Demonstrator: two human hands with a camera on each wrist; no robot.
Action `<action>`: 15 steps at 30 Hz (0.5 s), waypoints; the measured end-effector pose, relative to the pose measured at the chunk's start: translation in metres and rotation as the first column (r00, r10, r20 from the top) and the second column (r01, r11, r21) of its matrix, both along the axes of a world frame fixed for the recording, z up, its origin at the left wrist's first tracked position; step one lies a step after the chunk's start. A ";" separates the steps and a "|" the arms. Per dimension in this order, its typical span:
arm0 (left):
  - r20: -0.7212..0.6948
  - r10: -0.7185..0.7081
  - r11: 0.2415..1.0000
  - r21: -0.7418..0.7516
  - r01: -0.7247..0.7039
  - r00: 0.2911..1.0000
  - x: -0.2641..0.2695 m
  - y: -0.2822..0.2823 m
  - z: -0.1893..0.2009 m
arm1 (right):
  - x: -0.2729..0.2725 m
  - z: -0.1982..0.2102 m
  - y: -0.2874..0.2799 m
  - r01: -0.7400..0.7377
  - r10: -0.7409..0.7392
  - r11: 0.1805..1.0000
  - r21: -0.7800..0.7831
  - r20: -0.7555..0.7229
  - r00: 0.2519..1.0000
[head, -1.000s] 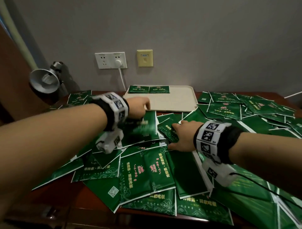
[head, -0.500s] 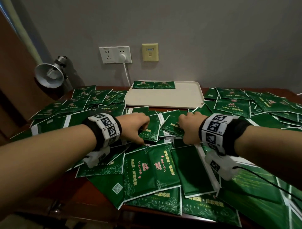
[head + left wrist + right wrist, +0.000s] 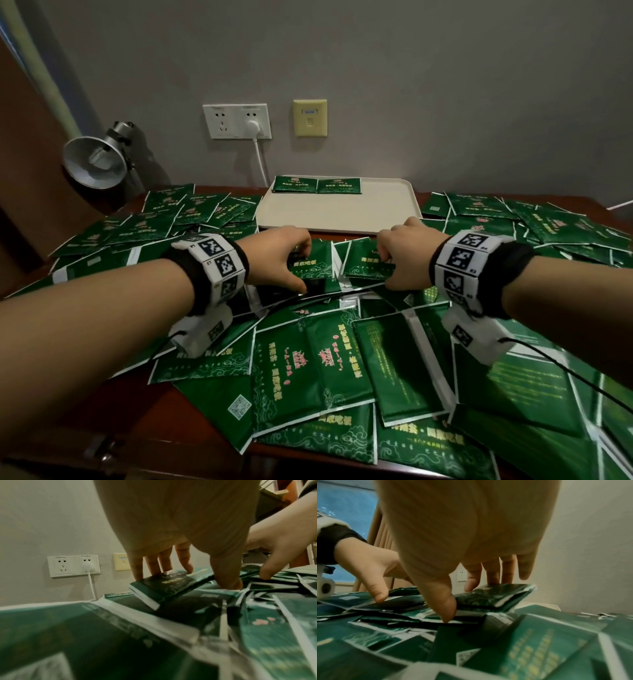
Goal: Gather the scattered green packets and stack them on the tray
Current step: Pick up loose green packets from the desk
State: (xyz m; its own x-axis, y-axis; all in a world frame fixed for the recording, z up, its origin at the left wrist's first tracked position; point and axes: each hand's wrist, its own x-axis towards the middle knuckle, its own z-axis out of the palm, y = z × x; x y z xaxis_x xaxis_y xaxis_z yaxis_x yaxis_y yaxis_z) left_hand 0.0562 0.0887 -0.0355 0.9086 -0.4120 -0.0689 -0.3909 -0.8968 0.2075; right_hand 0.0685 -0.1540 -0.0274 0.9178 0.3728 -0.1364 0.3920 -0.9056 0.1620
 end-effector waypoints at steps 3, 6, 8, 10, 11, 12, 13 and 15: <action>0.039 -0.001 0.999 0.046 0.000 0.999 0.008 -0.004 0.008 | 0.008 0.008 -0.008 0.017 -0.017 1.000 0.022 0.001 1.000; 0.083 0.011 0.996 0.087 -0.018 0.996 0.023 -0.010 0.017 | 0.023 0.014 -0.016 0.047 -0.048 0.998 0.029 0.027 0.998; 0.088 0.019 0.995 0.095 -0.028 0.996 0.039 -0.016 0.023 | 0.040 0.017 -0.022 0.067 -0.067 0.998 0.022 0.042 0.997; 0.083 0.032 0.994 0.105 -0.040 0.996 0.060 -0.022 0.027 | 0.062 0.020 -0.028 0.104 -0.104 0.995 0.015 0.041 0.994; 0.076 0.038 0.993 0.112 -0.047 0.996 0.071 -0.025 0.029 | 0.075 0.021 -0.031 0.122 -0.122 0.993 0.005 0.043 0.992; 0.069 0.043 0.991 0.122 -0.051 0.997 0.083 -0.028 0.031 | 0.087 0.023 -0.034 0.137 -0.136 0.991 -0.006 0.052 0.989; 0.065 0.046 0.990 0.131 -0.054 0.997 0.095 -0.030 0.031 | 0.100 0.024 -0.036 0.151 -0.150 0.988 -0.020 0.063 0.987; 0.052 0.058 0.988 0.139 -0.064 0.997 0.120 -0.036 0.030 | 0.126 0.025 -0.040 0.179 -0.175 0.982 -0.053 0.074 0.982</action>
